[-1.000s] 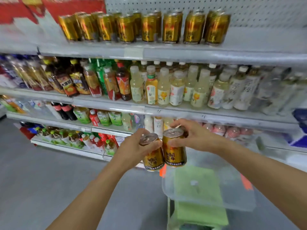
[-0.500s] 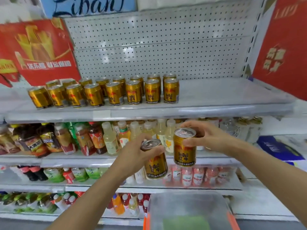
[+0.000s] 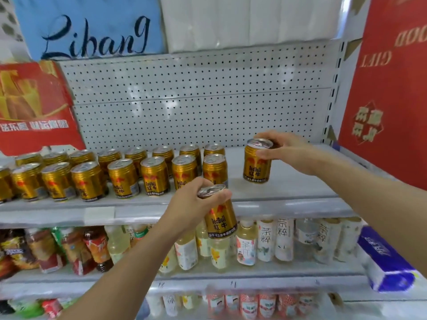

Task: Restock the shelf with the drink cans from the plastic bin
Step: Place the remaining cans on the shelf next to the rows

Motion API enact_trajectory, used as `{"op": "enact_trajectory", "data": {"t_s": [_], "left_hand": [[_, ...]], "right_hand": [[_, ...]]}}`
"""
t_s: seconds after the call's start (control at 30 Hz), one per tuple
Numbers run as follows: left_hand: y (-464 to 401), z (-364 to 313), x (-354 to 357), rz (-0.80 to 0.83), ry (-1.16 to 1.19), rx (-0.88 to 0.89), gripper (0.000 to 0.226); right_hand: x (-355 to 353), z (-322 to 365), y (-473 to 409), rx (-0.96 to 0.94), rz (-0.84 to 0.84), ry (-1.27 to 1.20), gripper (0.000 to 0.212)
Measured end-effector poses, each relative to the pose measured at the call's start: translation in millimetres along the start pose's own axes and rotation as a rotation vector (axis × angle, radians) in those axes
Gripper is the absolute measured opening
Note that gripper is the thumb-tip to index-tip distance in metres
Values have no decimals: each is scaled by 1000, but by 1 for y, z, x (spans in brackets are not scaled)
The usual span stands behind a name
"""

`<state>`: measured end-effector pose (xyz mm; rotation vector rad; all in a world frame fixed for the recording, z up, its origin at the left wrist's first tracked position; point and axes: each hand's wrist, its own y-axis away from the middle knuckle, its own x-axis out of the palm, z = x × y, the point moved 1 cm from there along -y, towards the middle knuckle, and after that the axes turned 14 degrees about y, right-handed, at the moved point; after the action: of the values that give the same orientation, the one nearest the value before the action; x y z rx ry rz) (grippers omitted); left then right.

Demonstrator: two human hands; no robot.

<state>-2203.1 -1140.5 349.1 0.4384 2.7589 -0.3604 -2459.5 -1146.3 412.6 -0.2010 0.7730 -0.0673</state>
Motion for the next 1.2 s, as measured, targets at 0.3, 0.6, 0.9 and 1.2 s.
{"op": "enact_trajectory", "data": {"t_s": [0.3, 0.6, 0.9, 1.2], "left_hand": [[-31, -5, 20, -22, 12, -30, 52], [-36, -4, 20, -84, 56, -53, 56], [-28, -11, 20, -109, 65, -53, 58], [-21, -31, 41, -200, -41, -6, 59]], "right_hand": [[16, -35, -89, 3, 84, 125, 46], [25, -60, -106, 9, 93, 34, 59], [21, -31, -65, -62, -249, 258, 58], [49, -2, 41, -243, 203, 63, 71]]}}
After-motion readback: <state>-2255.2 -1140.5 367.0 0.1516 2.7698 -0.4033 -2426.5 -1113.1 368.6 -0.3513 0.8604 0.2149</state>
